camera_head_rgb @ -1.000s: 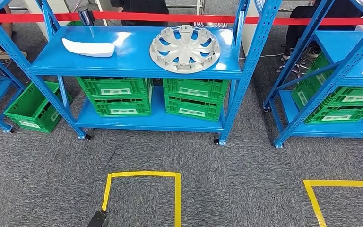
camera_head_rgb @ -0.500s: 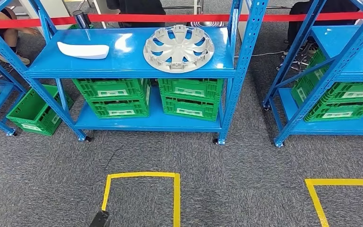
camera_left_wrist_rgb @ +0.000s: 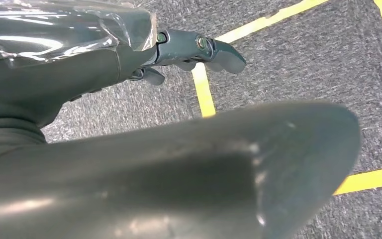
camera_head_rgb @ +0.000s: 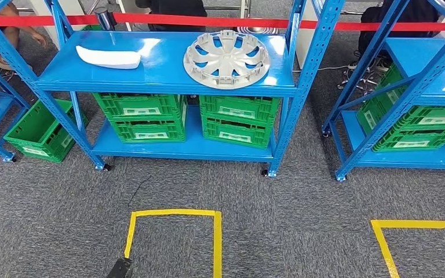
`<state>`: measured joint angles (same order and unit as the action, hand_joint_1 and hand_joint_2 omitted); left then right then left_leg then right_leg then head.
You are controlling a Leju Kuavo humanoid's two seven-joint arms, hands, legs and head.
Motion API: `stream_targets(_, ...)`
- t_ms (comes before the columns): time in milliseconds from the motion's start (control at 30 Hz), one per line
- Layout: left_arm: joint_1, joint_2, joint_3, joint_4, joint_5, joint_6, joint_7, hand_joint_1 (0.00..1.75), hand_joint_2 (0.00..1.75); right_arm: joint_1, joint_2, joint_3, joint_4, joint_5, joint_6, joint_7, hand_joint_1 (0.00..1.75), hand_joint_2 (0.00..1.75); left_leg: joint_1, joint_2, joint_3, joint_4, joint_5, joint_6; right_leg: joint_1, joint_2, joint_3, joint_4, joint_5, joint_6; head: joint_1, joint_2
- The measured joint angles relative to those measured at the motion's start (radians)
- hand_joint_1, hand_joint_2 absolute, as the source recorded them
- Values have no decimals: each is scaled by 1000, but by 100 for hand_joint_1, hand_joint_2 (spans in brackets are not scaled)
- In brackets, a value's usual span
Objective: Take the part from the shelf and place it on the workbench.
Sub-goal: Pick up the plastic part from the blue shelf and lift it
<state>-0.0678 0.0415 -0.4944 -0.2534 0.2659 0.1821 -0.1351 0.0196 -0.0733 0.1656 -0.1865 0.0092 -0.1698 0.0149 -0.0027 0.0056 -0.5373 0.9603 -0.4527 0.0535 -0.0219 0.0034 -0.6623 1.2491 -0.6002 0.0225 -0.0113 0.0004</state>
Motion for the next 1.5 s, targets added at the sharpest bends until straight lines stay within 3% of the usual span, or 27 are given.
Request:
stream_targets(33,0,0,0,0,0,0,0,0,0,1,-1,0,0,0,0,0,0,0,-1,0,0,1,0,0,-1,0,-16,36,-9,5,0,0)
stream_targets(67,1,-1,0,0,0,-1,0,0,0,2,-1,0,0,0,0,0,0,0,-1,-1,0,2,0,-1,-2,0,-12,28,1,14,0,0)
stream_targets(133,1,-3,0,0,0,-2,0,0,0,1,-2,0,0,0,0,0,0,0,0,-3,-1,12,-5,-7,-7,-2,53,-100,56,36,0,0)
stream_targets(167,1,-3,0,0,0,-2,0,0,0,0,-3,0,0,0,0,0,0,0,-2,-3,-3,20,-10,-13,-7,-3,87,-169,79,39,0,0)
stream_targets(233,0,-2,0,0,0,-2,0,0,0,-2,-3,0,0,0,0,0,0,0,-6,-3,-9,36,-19,-24,-6,-4,122,-240,100,29,-1,0)
stream_targets(367,1,-2,0,0,0,-2,0,0,0,0,-2,0,1,0,0,0,0,0,-1,-5,-19,59,-36,-39,-9,-2,123,-243,105,2,-2,0)
stream_targets(433,1,-2,0,0,0,-1,0,0,0,0,-2,0,1,0,0,0,0,0,4,-6,-56,144,-91,-52,-13,-2,123,-244,107,-5,-3,0)
stream_targets(500,1,-1,0,0,0,-1,0,0,0,1,-3,0,1,0,0,0,0,0,10,-6,-120,282,-155,-63,-11,-2,122,-244,108,-8,-4,0)
stream_targets(533,2,-1,0,0,0,-1,0,0,0,1,-3,0,1,0,0,-1,0,0,12,-6,-141,325,-165,-65,-10,-2,121,-243,107,-8,-4,0)
stream_targets(567,2,-2,0,0,3,0,-2,0,0,5,-7,1,0,3,5,-10,0,44,13,-6,-145,331,-155,-64,-9,-1,122,-243,107,-8,-4,0)
stream_targets(600,2,-3,1,0,11,2,-7,0,0,17,-19,7,-9,9,17,-37,0,87,13,-6,-128,294,-127,-60,-7,-1,123,-244,107,-8,-4,0)
stream_targets(667,2,-4,7,1,36,10,-24,0,0,59,-64,43,-51,28,59,-138,0,175,9,-7,-59,151,-60,-42,-5,-1,127,-245,106,-8,-4,0)
stream_targets(733,4,-4,15,3,54,17,-37,0,0,103,-119,96,-100,42,90,-222,0,175,1,-6,-16,58,-32,-26,-2,-1,126,-247,106,-5,-4,0)
stream_targets(833,10,-7,23,6,60,21,-44,0,0,143,-177,153,-162,45,110,-273,0,175,-2,-4,-11,35,-24,-14,0,-3,125,-251,108,9,-3,0)
stream_targets(900,19,-14,30,6,59,33,-51,0,0,147,-182,202,-313,43,145,-292,0,175,3,2,-4,11,-9,-4,4,-4,103,-215,84,9,0,0)
stream_targets(933,23,-19,33,3,57,41,-50,0,0,138,-176,231,-446,43,161,-259,0,175,5,13,-2,2,-2,-1,5,-4,77,-167,60,4,2,0)
stream_targets(1000,29,-27,41,-5,51,54,-37,0,0,94,-144,271,-683,52,154,-108,0,175,0,39,-7,-1,3,2,2,-4,18,-33,7,-2,1,0)
stream_targets(1033,30,-32,45,-9,49,57,-26,0,0,71,-126,280,-741,58,128,-28,0,175,-2,43,-8,0,4,2,-2,-5,2,15,-6,2,-1,0)
stream_targets(1067,30,-36,50,-12,46,58,-15,0,0,53,-111,284,-742,60,96,24,0,175,-3,36,-7,1,4,2,-6,-5,4,28,-4,9,-1,0)
stream_targets(1100,32,-41,55,-13,44,59,-6,0,0,41,-101,283,-713,54,67,47,0,175,-3,24,-6,3,4,1,-9,-5,24,2,12,19,-1,0)
stream_targets(1167,38,-47,65,-12,39,58,8,0,0,26,-93,269,-594,22,38,25,0,175,-1,-2,-9,17,0,-6,-12,-7,95,-137,63,35,2,0)
stream_targets(1233,41,-47,74,-6,35,58,17,0,0,9,-82,249,-458,-17,40,-15,0,175,-4,-12,-23,38,-6,-17,-12,-7,132,-232,88,30,2,0)
stream_targets(1333,41,-46,86,5,29,59,23,0,0,-3,-63,220,-294,-53,45,-11,0,175,-4,-13,-34,49,-8,-28,-10,-4,129,-238,90,13,0,0)
stream_targets(1400,40,-46,88,9,24,59,26,0,0,-3,-52,206,-221,-60,46,12,0,175,1,-12,-47,77,-31,-38,-15,-4,131,-240,93,5,-1,0)
stream_targets(1500,38,-48,88,12,12,58,33,0,0,-4,-40,191,-141,-65,48,40,0,175,10,-10,-128,256,-125,-55,-16,-3,132,-241,94,-2,-3,0)
